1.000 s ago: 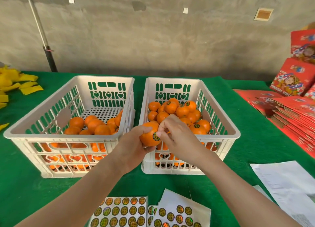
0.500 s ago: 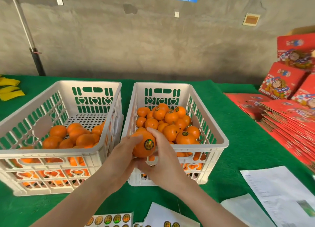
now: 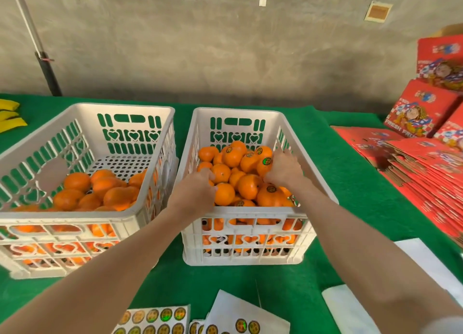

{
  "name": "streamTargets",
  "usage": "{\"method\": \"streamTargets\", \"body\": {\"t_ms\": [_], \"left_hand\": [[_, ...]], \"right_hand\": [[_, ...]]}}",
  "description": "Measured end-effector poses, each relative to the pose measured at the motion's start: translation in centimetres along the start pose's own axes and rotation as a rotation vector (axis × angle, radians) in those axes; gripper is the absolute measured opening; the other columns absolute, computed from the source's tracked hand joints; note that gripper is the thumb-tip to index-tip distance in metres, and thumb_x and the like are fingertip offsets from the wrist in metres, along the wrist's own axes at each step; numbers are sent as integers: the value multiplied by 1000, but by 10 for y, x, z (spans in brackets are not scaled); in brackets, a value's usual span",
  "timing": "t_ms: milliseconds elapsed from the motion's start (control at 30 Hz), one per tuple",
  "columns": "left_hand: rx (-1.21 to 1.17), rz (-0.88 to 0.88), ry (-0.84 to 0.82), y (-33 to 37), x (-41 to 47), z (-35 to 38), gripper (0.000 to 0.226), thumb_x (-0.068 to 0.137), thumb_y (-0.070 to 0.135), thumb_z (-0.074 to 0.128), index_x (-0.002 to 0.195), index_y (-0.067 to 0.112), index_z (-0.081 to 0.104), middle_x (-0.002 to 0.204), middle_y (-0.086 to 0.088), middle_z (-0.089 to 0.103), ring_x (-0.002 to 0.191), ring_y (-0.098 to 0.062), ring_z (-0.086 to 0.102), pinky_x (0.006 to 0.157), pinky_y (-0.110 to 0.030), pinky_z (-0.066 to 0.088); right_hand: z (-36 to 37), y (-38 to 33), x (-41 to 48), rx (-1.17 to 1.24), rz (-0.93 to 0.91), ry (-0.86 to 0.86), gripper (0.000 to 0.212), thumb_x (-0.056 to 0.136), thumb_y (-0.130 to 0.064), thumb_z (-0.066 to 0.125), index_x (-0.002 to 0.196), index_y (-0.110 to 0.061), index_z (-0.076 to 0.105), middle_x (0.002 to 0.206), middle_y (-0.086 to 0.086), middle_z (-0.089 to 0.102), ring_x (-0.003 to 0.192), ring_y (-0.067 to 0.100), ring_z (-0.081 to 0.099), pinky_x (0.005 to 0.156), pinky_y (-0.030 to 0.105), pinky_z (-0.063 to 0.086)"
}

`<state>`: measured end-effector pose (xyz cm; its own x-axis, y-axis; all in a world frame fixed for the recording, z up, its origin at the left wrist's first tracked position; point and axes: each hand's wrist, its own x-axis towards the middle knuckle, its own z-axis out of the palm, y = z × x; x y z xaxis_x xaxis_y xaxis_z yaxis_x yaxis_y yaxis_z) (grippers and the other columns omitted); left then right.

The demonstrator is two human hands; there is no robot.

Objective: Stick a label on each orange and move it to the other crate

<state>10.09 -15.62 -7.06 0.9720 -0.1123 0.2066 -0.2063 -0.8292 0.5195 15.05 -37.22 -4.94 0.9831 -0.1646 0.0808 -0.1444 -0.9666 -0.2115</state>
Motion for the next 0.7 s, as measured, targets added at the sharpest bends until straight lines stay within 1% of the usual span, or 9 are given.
{"method": "streamTargets", "body": {"t_ms": [100, 167, 200, 267, 333, 367, 467, 567, 700], "left_hand": [[11, 1, 3, 0, 1, -1, 36, 91, 22, 49, 124, 10, 46, 100, -11, 62, 86, -28, 59, 71, -38, 48], [17, -10, 5, 0, 1, -1, 36, 91, 24, 50, 124, 10, 47, 97, -9, 59, 84, -27, 57, 71, -37, 47], [29, -11, 9, -1, 2, -1, 34, 91, 25, 50, 122, 11, 48, 95, -7, 58, 80, -24, 54, 69, -36, 45], [53, 8, 15, -2, 2, -1, 26, 91, 26, 50, 113, 12, 54, 96, -5, 61, 80, -21, 53, 69, -34, 45], [33, 52, 36, -3, -1, -1, 19, 92, 26, 52, 104, 13, 58, 96, -6, 64, 82, -21, 57, 70, -35, 48], [19, 73, 60, -3, -4, -2, 18, 93, 25, 51, 102, 13, 59, 94, -7, 64, 81, -22, 58, 68, -35, 47], [23, 130, 171, 0, -16, -4, 20, 96, 24, 47, 101, 10, 60, 86, -9, 64, 75, -23, 57, 62, -34, 42], [8, 182, 214, 5, -33, -4, 21, 97, 25, 47, 106, 10, 60, 83, -6, 62, 78, -24, 59, 63, -35, 43], [-190, 319, 198, 0, -75, -2, 25, 95, 15, 54, 117, 4, 58, 110, -12, 62, 100, -24, 57, 87, -30, 45]], "right_hand": [[7, 5, 10, -7, -53, -87, 18, 78, -15, 61, 68, -8, 47, 95, 20, 56, 96, 36, 56, 69, 35, 44], [5, 4, 8, 38, -23, -124, 12, 77, -12, 58, 86, -5, 55, 96, 18, 60, 90, 34, 57, 63, 32, 43], [2, 2, 5, 61, 1, -87, 29, 78, -11, 59, 106, -4, 55, 107, 18, 60, 97, 34, 57, 70, 36, 47], [-4, -5, -16, 210, -84, 161, 46, 81, -12, 61, 125, -6, 51, 119, 15, 59, 108, 32, 56, 85, 39, 49], [-7, -18, -62, 531, -411, 470, 26, 85, -16, 61, 109, -9, 62, 104, 6, 66, 92, 18, 61, 80, 33, 51], [-2, -23, -89, 648, -593, 501, 13, 87, -17, 59, 97, -11, 64, 92, 1, 67, 81, 11, 60, 71, 27, 50], [43, -20, -163, 635, -749, 94, 15, 92, -21, 55, 84, -12, 63, 77, -2, 64, 69, 9, 57, 63, 28, 48], [98, 0, -189, 215, -369, -563, 31, 96, -31, 51, 117, -9, 54, 113, 7, 63, 100, 21, 59, 87, 34, 47], [124, 27, -191, 63, -140, -677, 57, 92, -44, 53, 135, -11, 37, 117, 8, 59, 102, 23, 59, 80, 30, 46]]}}
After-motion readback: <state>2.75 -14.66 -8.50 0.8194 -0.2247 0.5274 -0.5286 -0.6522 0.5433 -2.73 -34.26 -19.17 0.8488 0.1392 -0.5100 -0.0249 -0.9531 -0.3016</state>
